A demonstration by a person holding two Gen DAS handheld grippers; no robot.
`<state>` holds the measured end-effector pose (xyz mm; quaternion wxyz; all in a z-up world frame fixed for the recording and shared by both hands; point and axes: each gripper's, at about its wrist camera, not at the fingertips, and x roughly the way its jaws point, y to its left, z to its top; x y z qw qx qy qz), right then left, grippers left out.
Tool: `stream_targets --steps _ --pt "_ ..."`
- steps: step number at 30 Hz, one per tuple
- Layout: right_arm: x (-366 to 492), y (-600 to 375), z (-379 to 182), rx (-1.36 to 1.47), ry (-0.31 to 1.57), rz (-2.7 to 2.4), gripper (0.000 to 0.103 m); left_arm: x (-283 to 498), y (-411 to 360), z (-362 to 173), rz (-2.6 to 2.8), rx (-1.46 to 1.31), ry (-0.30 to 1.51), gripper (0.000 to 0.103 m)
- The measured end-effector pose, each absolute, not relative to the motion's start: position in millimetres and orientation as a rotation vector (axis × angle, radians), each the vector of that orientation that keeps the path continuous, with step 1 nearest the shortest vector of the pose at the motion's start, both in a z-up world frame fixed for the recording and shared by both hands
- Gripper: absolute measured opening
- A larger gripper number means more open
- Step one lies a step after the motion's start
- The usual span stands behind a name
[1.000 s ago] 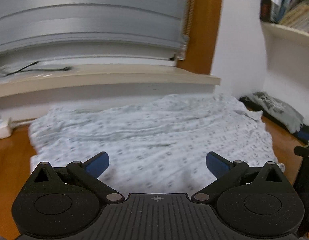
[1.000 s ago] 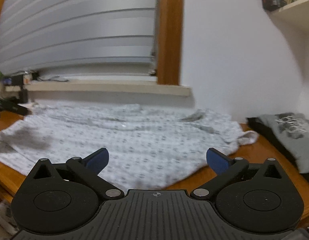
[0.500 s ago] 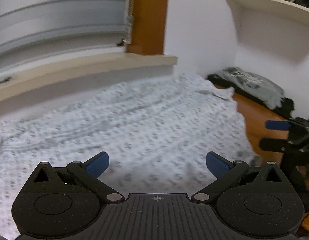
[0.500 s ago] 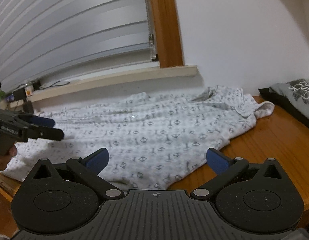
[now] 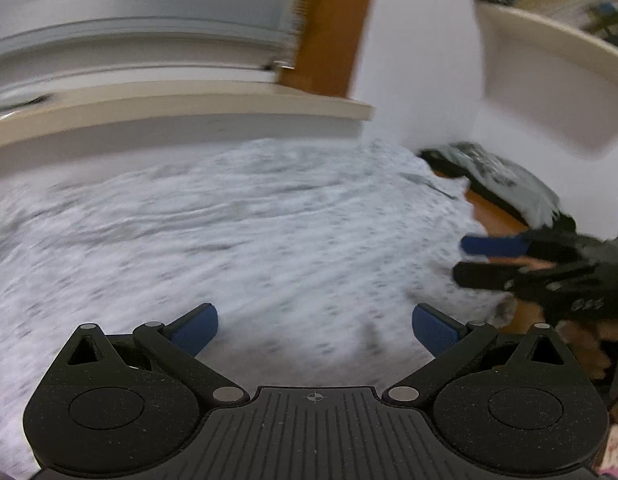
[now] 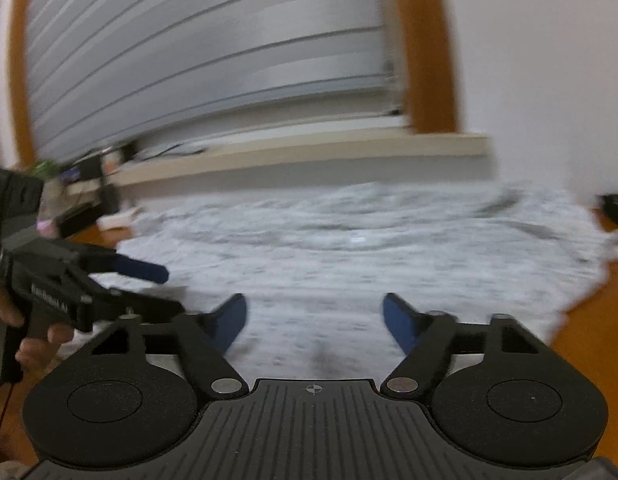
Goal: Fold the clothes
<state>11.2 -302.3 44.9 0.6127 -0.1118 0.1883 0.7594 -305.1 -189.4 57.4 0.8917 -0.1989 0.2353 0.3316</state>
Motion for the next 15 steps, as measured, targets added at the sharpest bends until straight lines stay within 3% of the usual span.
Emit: stream_targets --steps 5,15 --pt "-47.0 -266.0 37.9 -0.378 0.432 1.914 0.029 -373.4 -180.6 63.7 0.795 -0.458 0.46 0.103" --pt "-166.7 -235.1 32.5 -0.556 0.392 2.162 0.027 -479.2 -177.7 70.3 0.969 -0.475 0.394 0.093"
